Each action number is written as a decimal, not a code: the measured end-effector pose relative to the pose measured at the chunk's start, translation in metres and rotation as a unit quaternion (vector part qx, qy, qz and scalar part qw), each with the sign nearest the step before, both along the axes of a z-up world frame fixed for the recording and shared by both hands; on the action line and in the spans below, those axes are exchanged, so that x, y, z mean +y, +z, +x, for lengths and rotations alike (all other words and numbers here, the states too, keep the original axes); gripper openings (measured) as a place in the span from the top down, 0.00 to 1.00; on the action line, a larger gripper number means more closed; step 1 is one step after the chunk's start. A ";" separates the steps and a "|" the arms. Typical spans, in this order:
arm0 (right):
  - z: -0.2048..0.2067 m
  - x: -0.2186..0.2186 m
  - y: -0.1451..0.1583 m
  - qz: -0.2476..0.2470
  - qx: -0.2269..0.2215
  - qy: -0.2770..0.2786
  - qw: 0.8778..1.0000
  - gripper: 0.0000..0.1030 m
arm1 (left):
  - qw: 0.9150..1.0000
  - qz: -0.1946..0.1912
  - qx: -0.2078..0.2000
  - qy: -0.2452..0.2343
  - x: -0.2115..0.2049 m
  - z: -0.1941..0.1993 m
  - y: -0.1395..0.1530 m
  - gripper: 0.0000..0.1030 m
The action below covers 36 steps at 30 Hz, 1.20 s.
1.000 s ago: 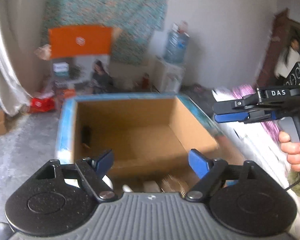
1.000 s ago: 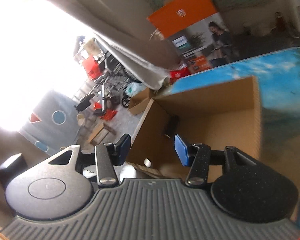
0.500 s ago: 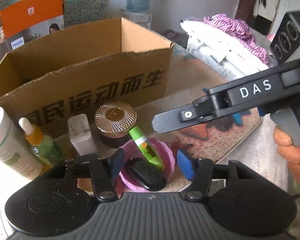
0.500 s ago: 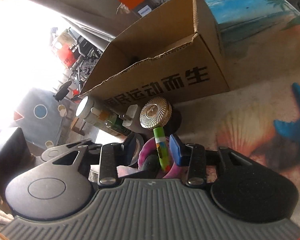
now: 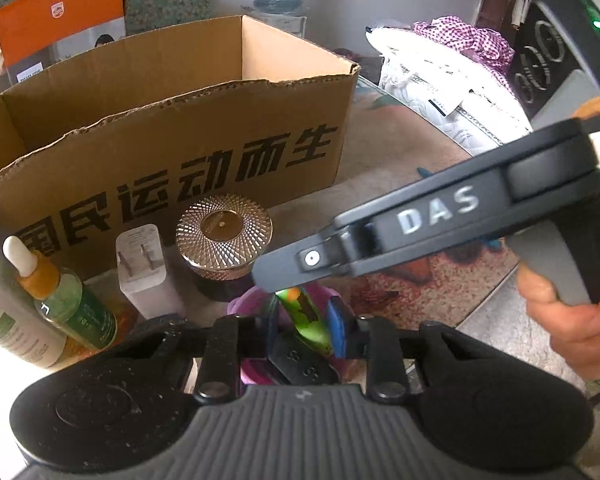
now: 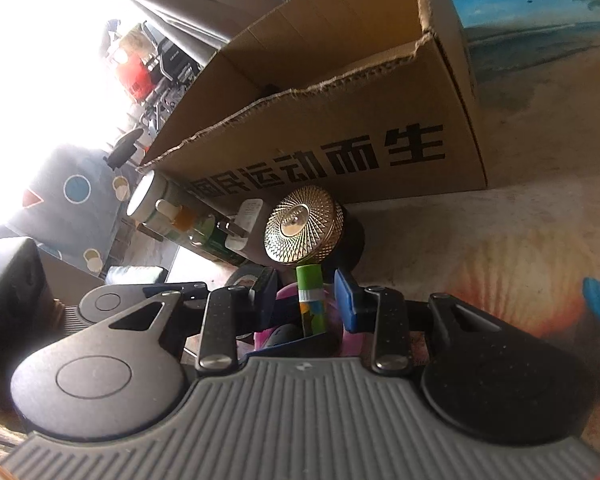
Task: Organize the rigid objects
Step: 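Return the right gripper to the pink bowl and grasp the green glue stick, then carry the green glue stick with the right gripper into the box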
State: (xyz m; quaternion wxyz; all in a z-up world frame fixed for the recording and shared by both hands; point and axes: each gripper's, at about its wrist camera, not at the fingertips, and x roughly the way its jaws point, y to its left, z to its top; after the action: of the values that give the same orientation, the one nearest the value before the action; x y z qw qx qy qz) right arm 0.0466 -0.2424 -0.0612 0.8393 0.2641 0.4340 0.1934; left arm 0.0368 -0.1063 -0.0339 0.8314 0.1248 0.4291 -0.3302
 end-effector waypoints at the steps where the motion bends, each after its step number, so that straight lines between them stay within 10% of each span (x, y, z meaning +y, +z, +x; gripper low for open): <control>1: 0.002 0.001 -0.002 -0.002 0.002 0.001 1.000 0.70 | 1.000 0.000 -0.001 -0.001 0.000 0.000 0.000 0.75; 6: 0.004 0.004 -0.003 -0.012 -0.001 0.002 1.000 0.86 | 1.000 0.000 -0.005 -0.005 -0.002 0.000 0.001 0.77; 36: -0.035 0.009 0.045 -0.040 -0.074 -0.031 0.996 0.87 | 0.997 -0.019 -0.075 -0.016 0.003 -0.019 0.031 0.82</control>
State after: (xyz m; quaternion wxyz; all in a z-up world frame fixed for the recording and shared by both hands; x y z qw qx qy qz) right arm 0.0121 -0.2332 -0.0164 0.8847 0.2284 0.3696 0.1685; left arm 0.0179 -0.1035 -0.0026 0.8582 0.1398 0.3572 -0.3411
